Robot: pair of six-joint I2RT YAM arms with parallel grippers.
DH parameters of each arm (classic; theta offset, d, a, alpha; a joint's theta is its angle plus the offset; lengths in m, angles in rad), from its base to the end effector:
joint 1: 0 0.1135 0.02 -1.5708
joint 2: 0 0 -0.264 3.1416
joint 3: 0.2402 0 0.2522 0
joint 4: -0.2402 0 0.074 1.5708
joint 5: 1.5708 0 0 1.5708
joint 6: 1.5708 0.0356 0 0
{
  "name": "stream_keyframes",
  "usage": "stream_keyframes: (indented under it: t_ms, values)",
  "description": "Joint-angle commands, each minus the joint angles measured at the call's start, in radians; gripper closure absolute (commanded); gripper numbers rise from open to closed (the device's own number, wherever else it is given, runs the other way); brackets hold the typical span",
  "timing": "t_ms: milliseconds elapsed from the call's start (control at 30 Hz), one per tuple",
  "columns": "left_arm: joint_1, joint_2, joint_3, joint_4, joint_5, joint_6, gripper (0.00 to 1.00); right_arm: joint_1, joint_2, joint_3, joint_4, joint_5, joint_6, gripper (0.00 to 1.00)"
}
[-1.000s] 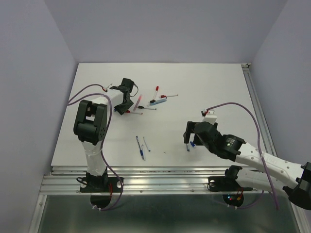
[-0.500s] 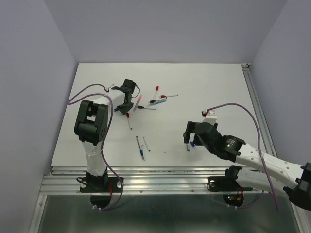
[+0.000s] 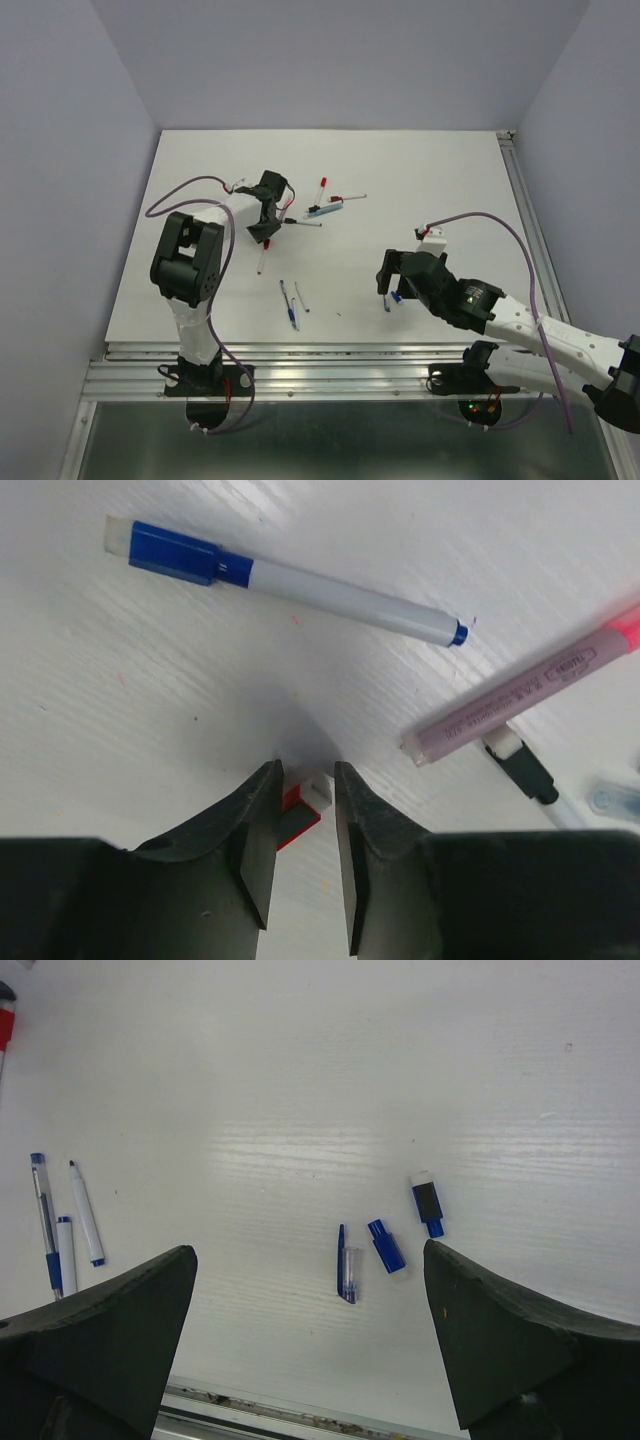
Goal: Open the pen caps
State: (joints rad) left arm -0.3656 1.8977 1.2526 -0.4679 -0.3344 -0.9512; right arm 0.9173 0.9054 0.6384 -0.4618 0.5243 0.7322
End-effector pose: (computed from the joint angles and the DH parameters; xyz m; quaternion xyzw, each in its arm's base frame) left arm 0.3629 -0.1264 0.1676 -0.3133 0.9086 -0.0087 0.2761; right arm 0.1280 0.1379 0.2446 0.0240 0.8875 0.1293 0.4416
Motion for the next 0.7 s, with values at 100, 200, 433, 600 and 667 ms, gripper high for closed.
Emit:
stream_keyframes:
  t_ms: [100, 200, 433, 600, 667]
  values:
    - [-0.062, -0.012, -0.071, -0.074, 0.035, 0.1, 0.53, -0.003, 0.003, -0.017, 0.026, 0.025, 0.006, 0.0]
    - [-0.068, -0.014, -0.082, -0.081, 0.031, 0.126, 0.5, -0.005, 0.003, -0.019, 0.014, 0.025, 0.01, 0.0]
    - [-0.128, -0.049, -0.113, -0.118, 0.005, 0.183, 0.46, -0.003, -0.008, -0.023, 0.002, 0.025, 0.024, 0.0]
    - [-0.165, -0.035, -0.13, -0.124, -0.008, 0.201, 0.46, -0.005, -0.003, -0.023, 0.0, 0.025, 0.03, 0.0]
    - [-0.165, -0.022, -0.127, -0.123, -0.014, 0.203, 0.46, -0.005, 0.0, -0.023, -0.001, 0.022, 0.032, 0.0]
